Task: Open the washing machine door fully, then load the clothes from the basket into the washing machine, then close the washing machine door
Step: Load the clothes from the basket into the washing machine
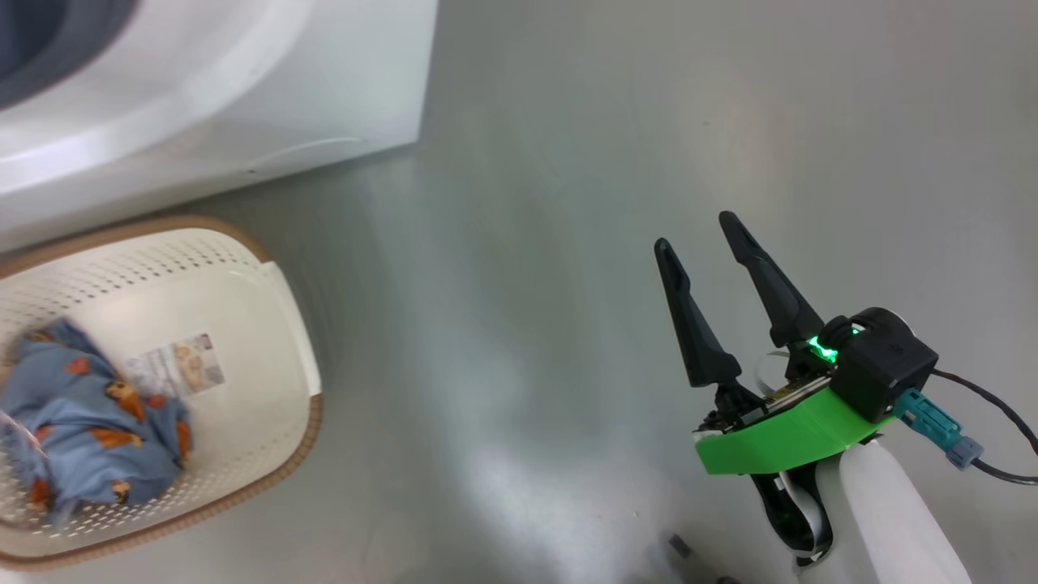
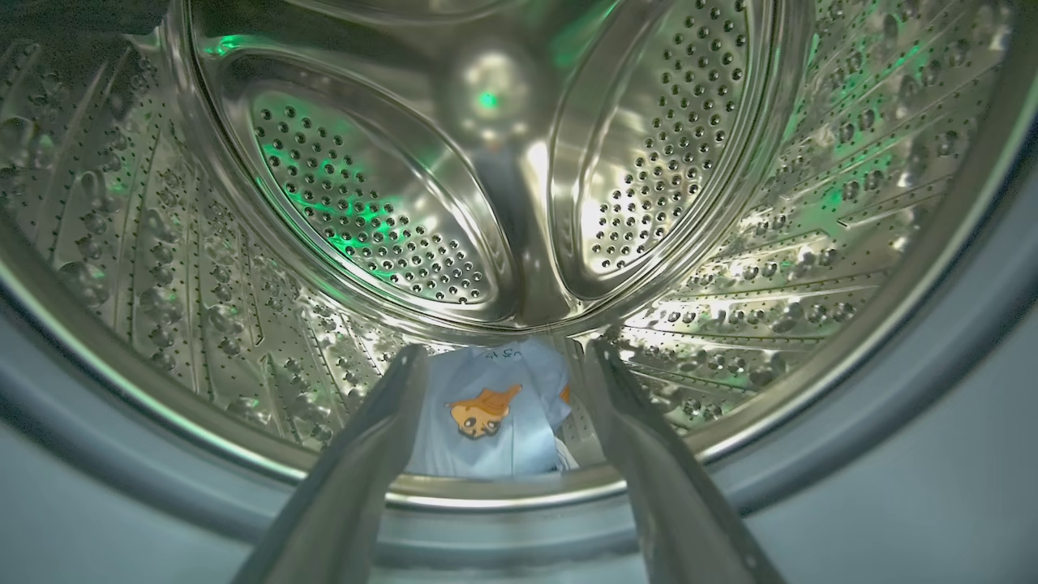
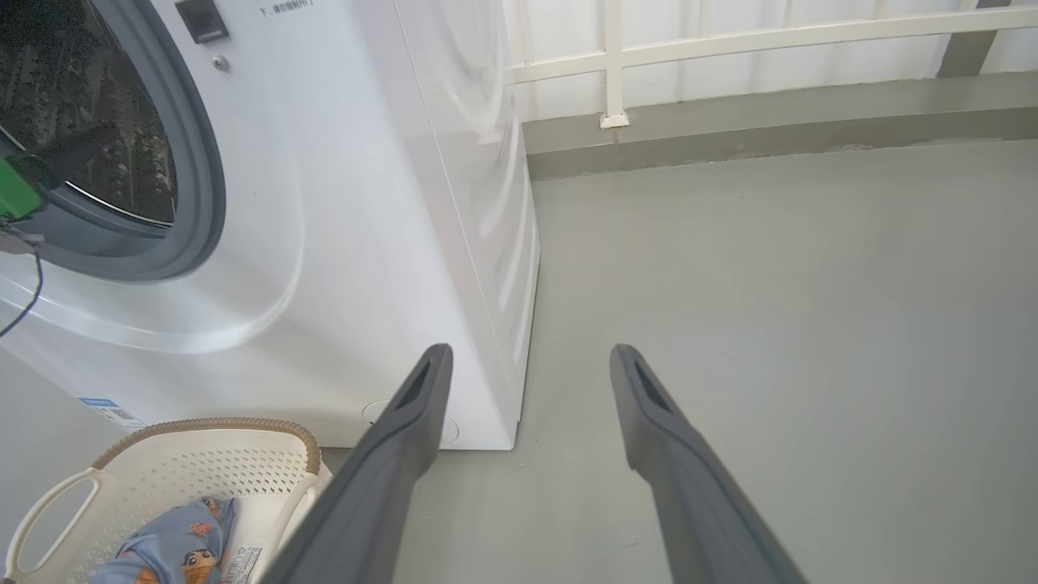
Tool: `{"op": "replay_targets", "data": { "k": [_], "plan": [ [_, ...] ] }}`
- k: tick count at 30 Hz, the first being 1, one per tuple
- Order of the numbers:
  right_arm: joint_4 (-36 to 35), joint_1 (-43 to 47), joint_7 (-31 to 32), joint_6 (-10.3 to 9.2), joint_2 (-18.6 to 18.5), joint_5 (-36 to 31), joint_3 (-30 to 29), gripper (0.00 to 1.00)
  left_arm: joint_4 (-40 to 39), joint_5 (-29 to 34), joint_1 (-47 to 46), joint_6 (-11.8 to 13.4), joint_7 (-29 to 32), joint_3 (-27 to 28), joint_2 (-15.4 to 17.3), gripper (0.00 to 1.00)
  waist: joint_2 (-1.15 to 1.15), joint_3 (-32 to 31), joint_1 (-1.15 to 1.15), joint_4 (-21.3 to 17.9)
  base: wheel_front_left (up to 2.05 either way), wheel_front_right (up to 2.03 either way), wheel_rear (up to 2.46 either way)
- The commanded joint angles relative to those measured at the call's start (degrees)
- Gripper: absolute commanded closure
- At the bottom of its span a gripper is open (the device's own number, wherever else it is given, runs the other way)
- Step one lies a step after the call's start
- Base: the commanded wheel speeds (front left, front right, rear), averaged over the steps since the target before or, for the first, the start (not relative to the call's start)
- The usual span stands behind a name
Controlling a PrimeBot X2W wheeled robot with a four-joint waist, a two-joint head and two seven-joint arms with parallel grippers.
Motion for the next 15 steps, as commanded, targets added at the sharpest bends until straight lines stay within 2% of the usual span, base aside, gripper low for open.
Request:
{"op": "replay_targets", "data": {
  "k": [1, 9, 15],
  "plan": [
    [-1.24, 2.14, -0.68, 0.35, 0.05, -0.57, 0.48, 0.0, -5.14, -0.4, 4.98, 1.76, -0.72, 2.06, 2.36, 0.0, 0.0, -2.91, 0.0, 2.63, 0.0, 0.0, 0.0],
    [-0.52, 3.39, -0.68, 0.35, 0.05, -2.67, -0.82, 0.0, -22.44, 0.21, 22.61, 7.1, -1.0, 2.6, -0.44, 0.0, 0.0, -7.35, 0.0, 5.62, 0.0, 0.0, 0.0],
    [0.36, 4.83, -0.68, 0.35, 0.05, -4.46, -1.34, 0.0, -29.34, 1.28, 33.48, 10.0, -1.07, 0.77, -3.16, 0.0, 0.0, -11.44, 0.0, 7.61, 0.0, 0.0, 0.0]
  ]
}}
